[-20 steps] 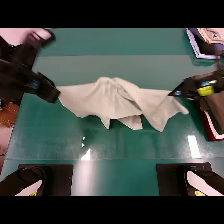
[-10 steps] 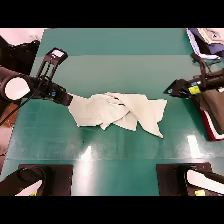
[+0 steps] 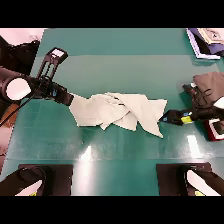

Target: Fold the shirts.

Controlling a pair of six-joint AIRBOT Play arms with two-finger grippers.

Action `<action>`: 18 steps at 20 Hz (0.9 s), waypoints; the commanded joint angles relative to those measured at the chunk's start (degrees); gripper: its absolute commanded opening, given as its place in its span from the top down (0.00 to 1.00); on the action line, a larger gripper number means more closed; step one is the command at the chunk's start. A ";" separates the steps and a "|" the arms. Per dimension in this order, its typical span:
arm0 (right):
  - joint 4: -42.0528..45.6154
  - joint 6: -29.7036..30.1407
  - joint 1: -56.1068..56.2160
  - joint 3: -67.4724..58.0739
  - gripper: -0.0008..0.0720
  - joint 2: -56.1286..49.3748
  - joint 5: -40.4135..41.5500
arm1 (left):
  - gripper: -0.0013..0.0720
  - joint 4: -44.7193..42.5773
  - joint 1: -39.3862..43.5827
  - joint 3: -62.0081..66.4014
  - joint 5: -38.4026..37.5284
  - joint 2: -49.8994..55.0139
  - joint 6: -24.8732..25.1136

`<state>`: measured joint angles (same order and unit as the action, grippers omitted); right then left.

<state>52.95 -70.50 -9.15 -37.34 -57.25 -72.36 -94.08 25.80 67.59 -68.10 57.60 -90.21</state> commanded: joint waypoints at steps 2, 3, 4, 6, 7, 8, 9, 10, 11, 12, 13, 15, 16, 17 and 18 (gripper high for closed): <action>4.83 0.02 7.45 4.50 0.37 -0.72 6.03 | 0.95 -0.02 -0.02 -0.02 -0.02 -0.04 -0.02; 4.81 0.02 8.55 4.48 0.37 -1.95 6.12 | 0.95 -0.02 -0.02 -0.02 -0.09 -0.04 -0.02; 4.76 0.02 9.38 4.48 0.37 -3.13 6.25 | 0.95 -0.02 -0.02 -0.02 -0.13 -0.04 -0.02; 4.57 0.02 10.86 4.48 0.43 -5.18 6.03 | 0.95 -0.02 -0.02 -0.02 -0.28 -0.04 -0.02; 4.55 0.04 11.61 4.48 0.82 -5.86 5.60 | 0.95 0.00 -0.02 -0.02 -0.57 -0.04 -0.04; 4.57 0.04 12.24 4.46 0.97 -5.99 5.27 | 0.95 -0.02 -0.02 0.04 -0.90 -0.04 -0.04; 4.46 0.04 12.37 4.02 0.97 -5.51 5.01 | 0.95 -0.48 -0.02 0.48 -1.62 -0.04 -0.02; 4.09 0.04 12.07 2.69 0.97 -4.17 4.66 | 0.95 -1.90 -0.02 1.70 -3.04 -0.04 -0.04; 3.50 -0.02 11.17 0.39 0.97 -2.01 4.44 | 0.95 -4.13 -0.02 4.11 -4.98 -0.04 -0.02; 2.56 -0.46 9.84 -2.58 0.97 0.55 4.52 | 0.95 -6.38 -0.02 7.21 -6.99 -0.04 0.00; 1.07 -1.55 7.80 -6.40 0.97 3.54 4.90 | 0.95 -8.72 -0.02 11.26 -8.92 -0.07 0.04; -0.98 -4.68 2.80 -14.49 0.97 9.01 6.49 | 0.95 -11.82 -0.02 20.02 -11.58 -0.07 0.20; -0.87 -5.79 0.26 -18.38 0.97 11.21 7.28 | 0.95 -12.31 -0.02 24.26 -12.22 -0.07 0.24; -0.92 -6.10 -2.62 -22.23 0.97 13.22 7.78 | 0.95 -12.31 -0.02 28.55 -12.48 -0.07 0.61; -0.92 -6.29 -5.33 -25.44 0.97 14.69 7.72 | 0.95 -12.26 -0.02 32.04 -12.48 -0.07 0.63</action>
<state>53.17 -74.46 -8.05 -53.36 -48.01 -66.08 -103.74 25.80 89.45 -78.11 57.56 -90.13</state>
